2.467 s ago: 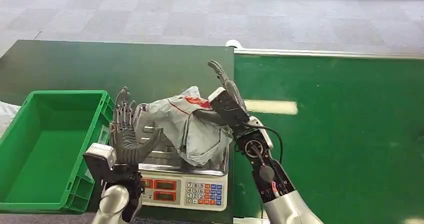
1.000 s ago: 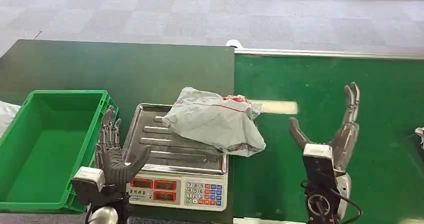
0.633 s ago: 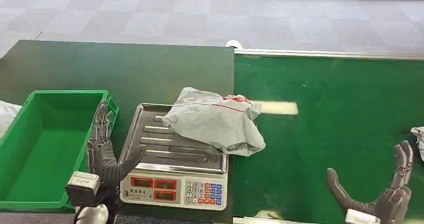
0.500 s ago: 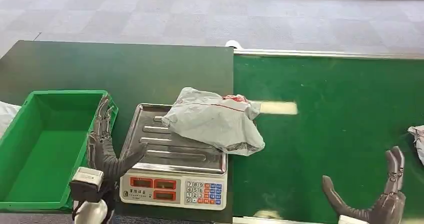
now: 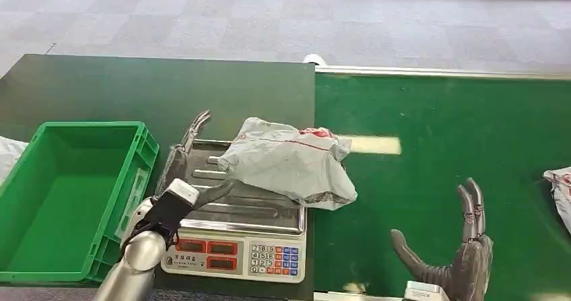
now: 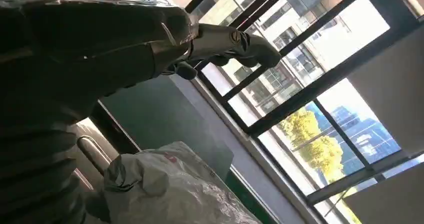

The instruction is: Moved the parcel from conveyor to table for the left to box.

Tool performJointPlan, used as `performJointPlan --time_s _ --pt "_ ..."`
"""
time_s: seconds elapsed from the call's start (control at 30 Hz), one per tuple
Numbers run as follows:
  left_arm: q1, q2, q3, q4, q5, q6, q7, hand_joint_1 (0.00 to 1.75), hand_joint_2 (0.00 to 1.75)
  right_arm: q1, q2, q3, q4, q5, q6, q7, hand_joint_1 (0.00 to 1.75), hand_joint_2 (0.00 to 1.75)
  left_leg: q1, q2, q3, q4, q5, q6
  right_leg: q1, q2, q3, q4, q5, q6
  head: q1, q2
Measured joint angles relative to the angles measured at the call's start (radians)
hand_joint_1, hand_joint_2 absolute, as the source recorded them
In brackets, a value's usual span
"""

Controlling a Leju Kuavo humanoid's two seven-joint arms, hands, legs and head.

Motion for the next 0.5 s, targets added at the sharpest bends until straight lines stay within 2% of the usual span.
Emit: performJointPlan --time_s 0.23,0.5 --pt "-0.088 -0.010 -0.018 0.160 -0.113 -0.061 0.151 0.00 1.75 -0.050 -0.032 0.077 0.022 -0.025 0.009 -0.025 0.00 1.75 0.000 0.000 0.000 0.000 0.000 0.000 0.000 0.000 0.000 0.000 0.000 0.000 0.000 0.000" --pt "-0.203 -0.024 -0.028 0.371 -0.320 0.045 0.246 0.00 1.75 -0.129 -0.045 0.125 0.093 -0.043 0.045 -0.025 0.00 1.75 0.000 0.000 0.000 0.000 0.001 0.000 0.000 0.000 0.000 0.000 0.001 0.000 0.000 0.000"
